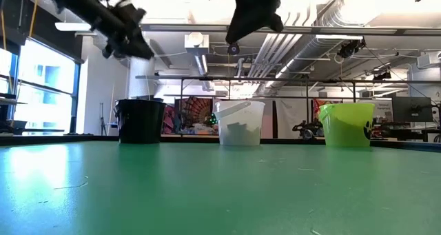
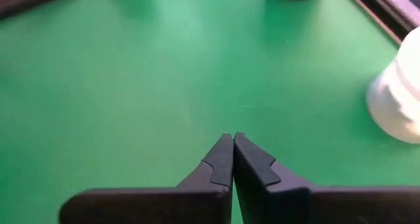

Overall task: Sort candy by brand, put in halloween buckets
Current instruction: Return to Home Position

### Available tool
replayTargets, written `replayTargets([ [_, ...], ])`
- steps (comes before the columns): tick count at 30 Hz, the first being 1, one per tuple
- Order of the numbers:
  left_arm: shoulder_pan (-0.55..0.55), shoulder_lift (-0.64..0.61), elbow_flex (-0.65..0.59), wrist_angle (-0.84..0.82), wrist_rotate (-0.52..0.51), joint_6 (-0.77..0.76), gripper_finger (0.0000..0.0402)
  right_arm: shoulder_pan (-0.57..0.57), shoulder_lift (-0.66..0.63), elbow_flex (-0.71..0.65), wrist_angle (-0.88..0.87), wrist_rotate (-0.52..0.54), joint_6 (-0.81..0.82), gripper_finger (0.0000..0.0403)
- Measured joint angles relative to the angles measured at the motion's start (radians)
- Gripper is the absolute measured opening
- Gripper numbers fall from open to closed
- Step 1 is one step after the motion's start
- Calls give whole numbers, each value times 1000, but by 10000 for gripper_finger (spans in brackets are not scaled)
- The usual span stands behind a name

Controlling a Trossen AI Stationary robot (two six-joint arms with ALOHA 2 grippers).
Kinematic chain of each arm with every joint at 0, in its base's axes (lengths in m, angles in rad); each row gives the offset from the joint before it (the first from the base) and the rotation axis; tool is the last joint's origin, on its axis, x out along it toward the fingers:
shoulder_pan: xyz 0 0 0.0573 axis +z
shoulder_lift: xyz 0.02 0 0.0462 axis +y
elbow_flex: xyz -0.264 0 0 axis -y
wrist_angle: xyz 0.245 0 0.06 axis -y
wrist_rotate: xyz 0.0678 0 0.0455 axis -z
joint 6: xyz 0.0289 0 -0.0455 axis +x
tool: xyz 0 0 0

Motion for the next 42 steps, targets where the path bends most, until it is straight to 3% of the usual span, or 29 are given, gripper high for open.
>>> replayTargets([
  [9, -161, -144, -137, 357, 0, 63, 4, -28, -210, -375, 362, -35, -54, 0],
  [16, -219, -144, -185, 441, 15, 96, 1, -94, -428, -635, 528, -114, -134, 0],
  [20, -234, -133, -185, 451, 77, 154, 0, -149, -563, -755, 588, -162, -180, 0],
  [24, -240, -106, -185, 452, 125, 144, 0, -196, -686, -886, 634, -168, -216, 0],
  [34, -302, -5, -187, 516, 132, 177, 0, -255, -929, -1153, 800, -189, -248, 0],
  [42, -347, -45, -365, 690, 134, 141, 0, -289, -1086, -1315, 814, -182, -237, 0],
])
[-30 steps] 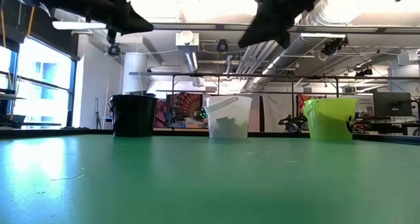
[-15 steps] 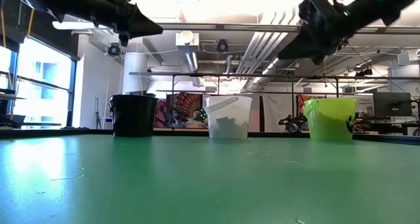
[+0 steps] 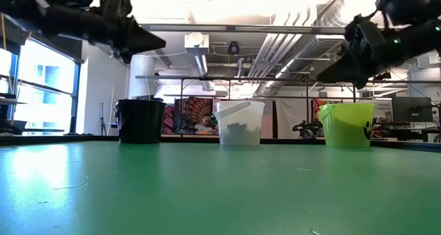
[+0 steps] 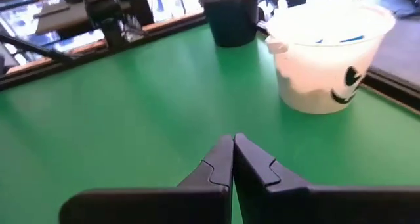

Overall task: Sort candy by brand, put in halloween buckets
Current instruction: Return to Home Position

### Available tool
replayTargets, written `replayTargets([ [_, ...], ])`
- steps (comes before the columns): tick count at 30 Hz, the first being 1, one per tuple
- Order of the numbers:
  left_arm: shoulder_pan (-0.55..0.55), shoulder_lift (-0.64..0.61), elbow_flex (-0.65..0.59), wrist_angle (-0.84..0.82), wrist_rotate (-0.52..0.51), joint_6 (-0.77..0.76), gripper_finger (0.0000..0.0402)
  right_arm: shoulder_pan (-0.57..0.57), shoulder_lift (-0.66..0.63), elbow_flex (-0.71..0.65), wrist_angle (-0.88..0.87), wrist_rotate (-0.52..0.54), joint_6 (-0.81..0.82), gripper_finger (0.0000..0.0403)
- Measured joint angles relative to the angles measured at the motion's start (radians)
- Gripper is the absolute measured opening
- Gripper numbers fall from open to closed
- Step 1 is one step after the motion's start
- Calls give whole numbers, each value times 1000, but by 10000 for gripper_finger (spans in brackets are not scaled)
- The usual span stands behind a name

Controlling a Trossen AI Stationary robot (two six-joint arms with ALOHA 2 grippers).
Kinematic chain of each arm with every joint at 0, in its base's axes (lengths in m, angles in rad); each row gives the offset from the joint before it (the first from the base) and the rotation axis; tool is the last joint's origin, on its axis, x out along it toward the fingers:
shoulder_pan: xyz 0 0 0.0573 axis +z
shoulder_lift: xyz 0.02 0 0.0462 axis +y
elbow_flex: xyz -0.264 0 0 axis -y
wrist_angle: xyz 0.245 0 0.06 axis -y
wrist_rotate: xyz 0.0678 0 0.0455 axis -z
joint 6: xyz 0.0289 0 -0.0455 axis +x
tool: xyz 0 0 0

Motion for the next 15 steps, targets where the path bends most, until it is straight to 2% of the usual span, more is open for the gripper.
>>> replayTargets([
  [8, -38, -160, -155, 33, -5, 1, 0, 2, -217, -170, 118, 53, -2, 0],
  [11, -52, -256, -213, 17, -12, -5, 0, 3, -299, -214, 119, 57, -8, 0],
  [15, -57, -394, -263, -76, -23, -20, 0, 3, -386, -215, 27, 94, -43, 0],
])
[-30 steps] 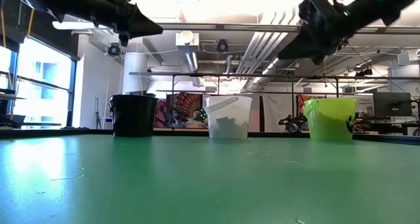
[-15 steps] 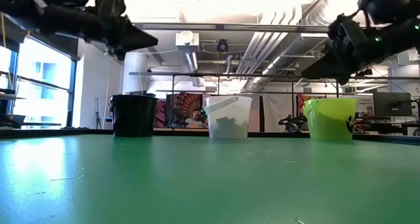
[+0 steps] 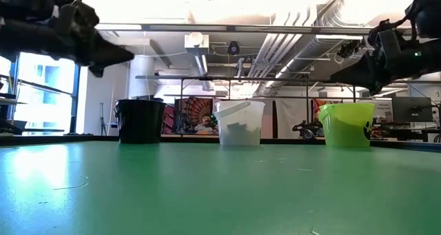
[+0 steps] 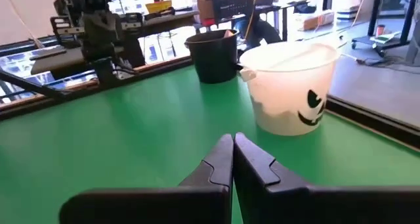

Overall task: Sort candy by brand, put in halloween buckets
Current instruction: Return to Home Position

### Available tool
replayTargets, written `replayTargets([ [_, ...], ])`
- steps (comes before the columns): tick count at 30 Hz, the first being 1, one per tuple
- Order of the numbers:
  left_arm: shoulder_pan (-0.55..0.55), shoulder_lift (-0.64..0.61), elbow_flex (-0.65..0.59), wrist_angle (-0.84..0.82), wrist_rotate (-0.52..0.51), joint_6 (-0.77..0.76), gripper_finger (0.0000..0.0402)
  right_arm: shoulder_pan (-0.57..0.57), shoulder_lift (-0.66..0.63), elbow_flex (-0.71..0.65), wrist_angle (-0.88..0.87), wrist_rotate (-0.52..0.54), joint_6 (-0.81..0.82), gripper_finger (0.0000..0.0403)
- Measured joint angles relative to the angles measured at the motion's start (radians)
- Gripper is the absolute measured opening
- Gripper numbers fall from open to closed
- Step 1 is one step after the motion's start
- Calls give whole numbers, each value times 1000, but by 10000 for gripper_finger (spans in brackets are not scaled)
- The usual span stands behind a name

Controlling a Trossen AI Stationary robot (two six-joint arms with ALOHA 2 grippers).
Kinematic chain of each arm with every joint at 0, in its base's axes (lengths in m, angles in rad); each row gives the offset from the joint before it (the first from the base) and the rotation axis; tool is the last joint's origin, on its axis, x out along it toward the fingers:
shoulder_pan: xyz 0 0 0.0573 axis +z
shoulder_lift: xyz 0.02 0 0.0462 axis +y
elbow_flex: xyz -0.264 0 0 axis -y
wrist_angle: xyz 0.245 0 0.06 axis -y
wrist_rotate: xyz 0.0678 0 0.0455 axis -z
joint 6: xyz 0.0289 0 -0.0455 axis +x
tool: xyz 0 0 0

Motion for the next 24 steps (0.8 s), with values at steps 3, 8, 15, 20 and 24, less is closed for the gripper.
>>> replayTargets([
  [3, 0, -113, -10, -146, -1, -2, 0, 0, -55, 0, -68, 12, -11, 0],
  [8, -7, -329, -80, -244, 2, 19, 0, 9, -63, 0, -65, 9, -47, 0],
  [15, -6, -491, -77, -338, -24, 65, 0, 9, -62, 0, -65, 10, -52, 0],
  [20, -1, -481, -80, -335, -28, 72, 0, 9, -52, 0, -65, 14, -42, 0],
  [24, 6, -490, -80, -323, -62, 88, 0, 9, -59, 0, -65, 20, -28, 0],
])
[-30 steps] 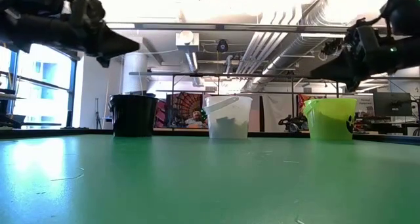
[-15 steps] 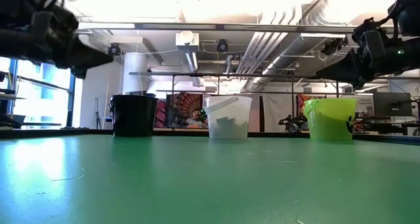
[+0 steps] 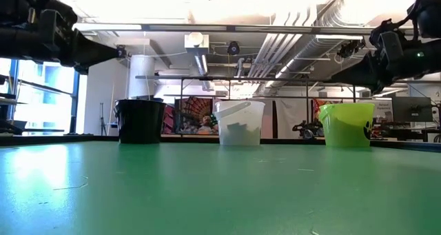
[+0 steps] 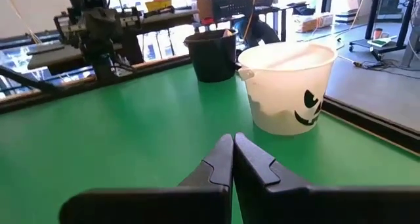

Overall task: Sort candy by brand, put in halloween buckets
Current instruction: Return to Home Position

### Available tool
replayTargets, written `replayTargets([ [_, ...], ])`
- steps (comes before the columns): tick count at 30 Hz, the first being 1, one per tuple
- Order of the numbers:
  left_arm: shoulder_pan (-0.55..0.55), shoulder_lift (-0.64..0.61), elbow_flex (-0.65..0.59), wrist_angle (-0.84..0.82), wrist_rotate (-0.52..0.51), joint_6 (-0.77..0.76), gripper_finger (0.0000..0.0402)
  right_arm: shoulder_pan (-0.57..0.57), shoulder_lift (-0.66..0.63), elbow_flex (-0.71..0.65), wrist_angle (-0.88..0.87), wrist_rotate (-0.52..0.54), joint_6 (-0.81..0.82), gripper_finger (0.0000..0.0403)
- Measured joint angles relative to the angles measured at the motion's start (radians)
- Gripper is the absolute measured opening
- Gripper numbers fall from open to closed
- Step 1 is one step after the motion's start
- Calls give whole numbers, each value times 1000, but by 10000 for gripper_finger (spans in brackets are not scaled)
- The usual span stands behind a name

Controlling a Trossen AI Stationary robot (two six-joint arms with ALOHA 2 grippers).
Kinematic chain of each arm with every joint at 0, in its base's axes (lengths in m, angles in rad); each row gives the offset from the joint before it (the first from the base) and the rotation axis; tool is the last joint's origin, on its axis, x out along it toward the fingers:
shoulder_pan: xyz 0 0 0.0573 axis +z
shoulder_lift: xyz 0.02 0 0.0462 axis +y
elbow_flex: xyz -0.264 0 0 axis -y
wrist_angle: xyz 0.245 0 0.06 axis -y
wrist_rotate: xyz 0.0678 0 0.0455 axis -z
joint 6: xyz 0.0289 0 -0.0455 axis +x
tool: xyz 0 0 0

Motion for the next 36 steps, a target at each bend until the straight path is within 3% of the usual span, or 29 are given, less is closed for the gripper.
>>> replayTargets([
  [6, 6, 0, 0, -1, 29, 12, 0, 0, -42, 0, 10, 73, -39, 0],
  [10, 19, 0, 0, 7, -65, 46, 0, 0, -66, 0, 15, 132, -73, 0],
  [17, 56, 4, 0, 11, -95, -1, 0, 0, -64, 0, 23, 326, -114, 0],
  [23, 63, 4, 0, 31, -229, -53, 0, 0, -63, 0, 23, 332, -134, 0],
  [36, 63, 4, 0, 30, -227, 20, 0, 0, -63, 0, 23, 329, -131, 0],
])
